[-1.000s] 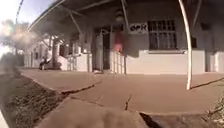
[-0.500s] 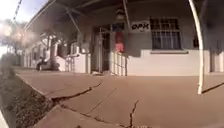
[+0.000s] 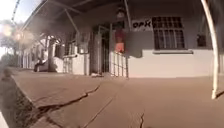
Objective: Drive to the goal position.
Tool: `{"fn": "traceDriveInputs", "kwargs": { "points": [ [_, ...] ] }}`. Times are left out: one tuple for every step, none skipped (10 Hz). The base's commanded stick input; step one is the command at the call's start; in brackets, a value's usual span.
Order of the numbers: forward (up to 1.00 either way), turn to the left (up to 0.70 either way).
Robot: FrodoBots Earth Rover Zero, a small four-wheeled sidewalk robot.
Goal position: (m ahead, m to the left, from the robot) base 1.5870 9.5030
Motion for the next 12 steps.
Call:
{"fn": "traceDriveInputs", "kwargs": {
  "points": [
    [0.70, 0.14],
    [0.70, 0.14],
    [0.70, 0.14],
    [0.70, 0.13],
    [0.70, 0.12],
    [0.70, 0.11],
    [0.70, 0.11],
    [0.70, 0.14],
    [0.70, 0.14],
    [0.70, 0.14],
    [0.70, 0.14],
    [0.70, 0.00]
  ]
}}
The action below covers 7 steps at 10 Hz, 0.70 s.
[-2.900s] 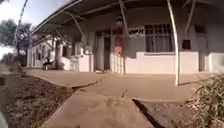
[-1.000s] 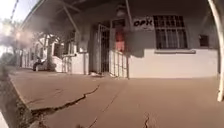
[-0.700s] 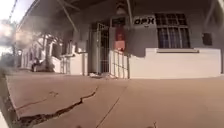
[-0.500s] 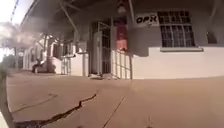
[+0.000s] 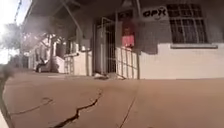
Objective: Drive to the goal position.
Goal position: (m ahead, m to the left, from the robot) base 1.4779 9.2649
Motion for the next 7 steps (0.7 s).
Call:
{"fn": "traceDriveInputs", "kwargs": {
  "points": [
    [0.70, 0.00],
    [0.70, 0.00],
    [0.70, 0.02],
    [0.70, 0.09],
    [0.70, 0.14],
    [0.70, 0.14],
    [0.70, 0.14]
  ]
}}
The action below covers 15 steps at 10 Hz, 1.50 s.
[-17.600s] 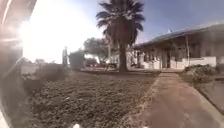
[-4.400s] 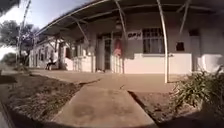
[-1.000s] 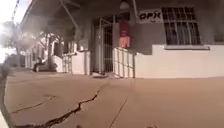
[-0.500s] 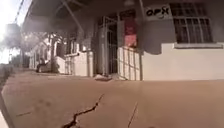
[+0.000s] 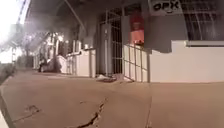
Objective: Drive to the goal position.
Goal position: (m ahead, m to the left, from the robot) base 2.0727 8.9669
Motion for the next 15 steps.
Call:
{"fn": "traceDriveInputs", "kwargs": {
  "points": [
    [0.70, 0.14],
    [0.60, 0.19],
    [0.47, 0.26],
    [0.45, 0.27],
    [0.45, 0.27],
    [0.45, 0.27],
    [0.45, 0.27],
    [0.45, 0.27],
    [0.45, 0.27],
    [0.45, 0.27],
    [0.45, 0.27],
    [0.45, 0.27],
    [0.45, 0.27],
    [0.45, 0.27],
    [0.44, 0.27]
  ]
}}
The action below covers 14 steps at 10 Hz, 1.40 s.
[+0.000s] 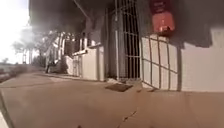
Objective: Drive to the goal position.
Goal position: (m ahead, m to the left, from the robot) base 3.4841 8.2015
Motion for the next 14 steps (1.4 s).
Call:
{"fn": "traceDriveInputs", "kwargs": {
  "points": [
    [0.44, 0.27],
    [0.43, 0.26],
    [0.14, 0.69],
    [0.04, 0.52],
    [0.00, 0.45],
    [0.00, 0.45],
    [0.00, 0.45],
    [0.00, 0.45],
    [0.00, 0.45],
    [0.00, 0.45],
    [0.00, 0.45],
    [0.00, 0.45],
    [0.00, 0.45],
    [0.00, 0.45]
  ]
}}
